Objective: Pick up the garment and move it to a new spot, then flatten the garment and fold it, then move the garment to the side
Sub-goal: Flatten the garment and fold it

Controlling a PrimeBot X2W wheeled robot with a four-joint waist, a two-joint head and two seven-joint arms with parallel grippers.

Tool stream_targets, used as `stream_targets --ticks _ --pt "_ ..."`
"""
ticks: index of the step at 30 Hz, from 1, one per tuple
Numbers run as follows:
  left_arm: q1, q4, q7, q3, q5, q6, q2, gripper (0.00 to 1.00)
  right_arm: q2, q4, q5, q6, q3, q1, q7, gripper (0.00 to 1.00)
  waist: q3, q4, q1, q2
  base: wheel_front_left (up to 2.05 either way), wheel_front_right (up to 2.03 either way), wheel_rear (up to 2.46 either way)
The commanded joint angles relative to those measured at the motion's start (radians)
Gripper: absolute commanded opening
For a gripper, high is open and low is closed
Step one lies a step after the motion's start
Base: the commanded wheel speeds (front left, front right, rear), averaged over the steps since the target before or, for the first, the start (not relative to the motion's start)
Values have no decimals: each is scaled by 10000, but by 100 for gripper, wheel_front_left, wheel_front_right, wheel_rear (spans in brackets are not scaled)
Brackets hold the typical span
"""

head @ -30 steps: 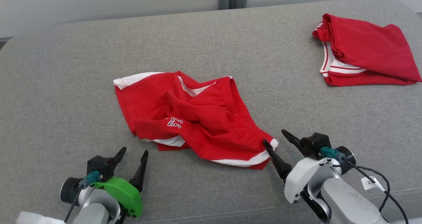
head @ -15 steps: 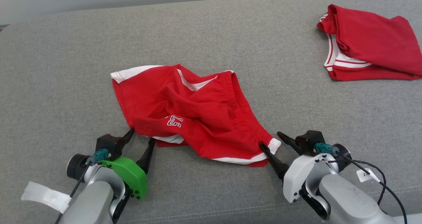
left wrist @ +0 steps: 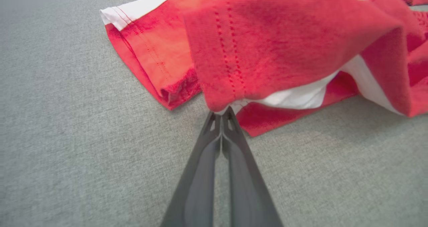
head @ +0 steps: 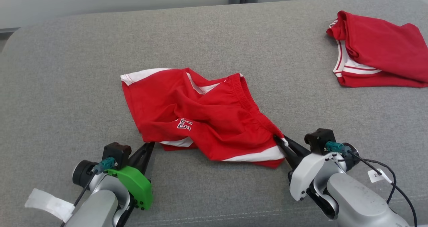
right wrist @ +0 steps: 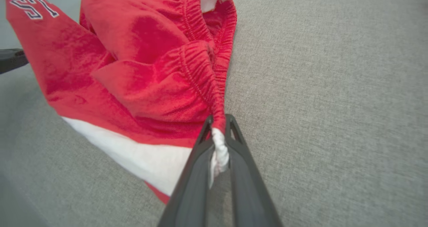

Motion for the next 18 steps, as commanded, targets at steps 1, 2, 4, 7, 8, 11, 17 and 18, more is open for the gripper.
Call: stream_targets --ticks 1,2,4,7,8,11,17,18 --pt "206 -93 -32 11 10 -13 115 0 -44 -25 87 -4 -58 -1 -133 0 -135 34 -1 0 0 0 0" --pt "296 -169 -33 21 25 -13 125 0 -48 -9 115 -4 -79 41 -179 0 -186 53 -1 0 0 0 0" --pt "436 -255 -33 21 84 -13 179 0 -55 32 175 -4 -86 89 -214 0 -250 86 -1 0 0 0 0" --pt "560 -202 -33 -122 77 -13 203 0 -70 65 202 -4 -82 129 -292 0 -356 111 -1 0 0 0 0" --pt "557 -265 -33 -97 77 -13 197 0 -77 17 260 -4 -132 125 -312 0 -386 113 -1 0 0 0 0" --pt "816 -627 -32 74 170 -13 248 0 0 -237 531 -4 -316 212 -381 0 -520 74 -1 0 0 0 0" --pt "1517 -2169 -32 671 626 -13 688 0 -87 -1009 872 -4 -789 365 -426 0 -840 81 -1 0 0 0 0" --pt "1615 -2420 -30 773 654 -13 790 0 -104 -1206 927 -4 -902 368 -429 0 -886 111 -1 0 0 0 0"
